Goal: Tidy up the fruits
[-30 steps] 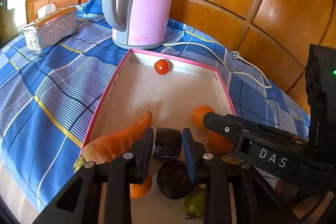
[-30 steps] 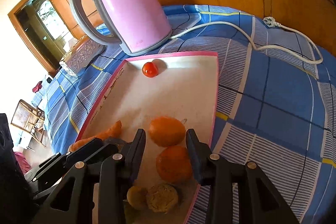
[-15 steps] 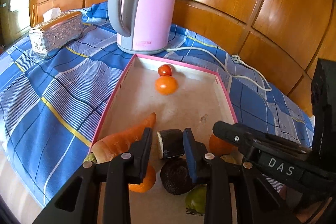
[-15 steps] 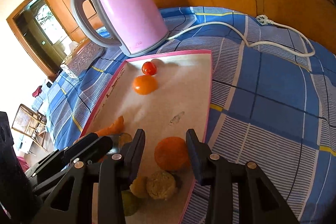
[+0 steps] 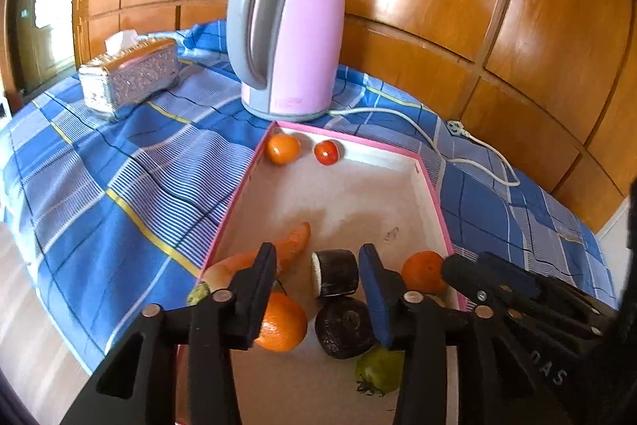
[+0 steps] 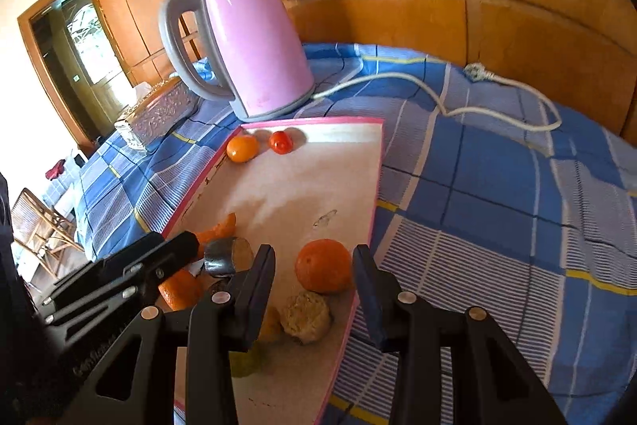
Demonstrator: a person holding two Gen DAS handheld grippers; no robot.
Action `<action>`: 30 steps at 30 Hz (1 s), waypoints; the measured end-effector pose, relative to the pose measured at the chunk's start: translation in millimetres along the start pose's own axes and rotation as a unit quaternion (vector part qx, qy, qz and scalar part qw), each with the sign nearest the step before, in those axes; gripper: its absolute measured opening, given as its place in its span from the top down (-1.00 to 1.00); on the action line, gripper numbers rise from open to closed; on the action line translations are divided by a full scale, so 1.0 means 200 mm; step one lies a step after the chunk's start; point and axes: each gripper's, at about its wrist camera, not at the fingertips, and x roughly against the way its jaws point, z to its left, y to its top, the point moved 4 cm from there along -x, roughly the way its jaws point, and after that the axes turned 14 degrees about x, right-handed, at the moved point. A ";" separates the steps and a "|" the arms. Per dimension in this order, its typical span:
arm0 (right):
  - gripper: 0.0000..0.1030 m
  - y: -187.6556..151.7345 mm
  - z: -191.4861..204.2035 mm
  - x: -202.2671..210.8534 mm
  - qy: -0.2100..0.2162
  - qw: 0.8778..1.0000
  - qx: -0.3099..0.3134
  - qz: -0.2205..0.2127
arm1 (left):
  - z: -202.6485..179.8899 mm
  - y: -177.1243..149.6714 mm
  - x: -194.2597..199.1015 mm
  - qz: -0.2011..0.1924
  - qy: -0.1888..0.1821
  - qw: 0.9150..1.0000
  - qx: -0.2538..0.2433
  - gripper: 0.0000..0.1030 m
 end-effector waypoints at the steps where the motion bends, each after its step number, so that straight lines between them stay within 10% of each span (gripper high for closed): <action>1: 0.08 -0.01 0.00 0.02 -0.008 1.000 0.002 -0.003 | 0.00 0.00 0.01 -0.003 0.000 1.000 -0.001 0.05; 4: -0.23 -0.03 0.00 0.05 -0.023 1.000 0.005 -0.006 | 0.00 0.00 0.05 -0.015 0.003 1.000 -0.002 -0.04; 30: -0.24 -0.28 0.01 0.29 -0.114 0.993 -0.003 -0.016 | 0.04 -0.10 0.30 -0.075 0.023 0.997 -0.013 -0.99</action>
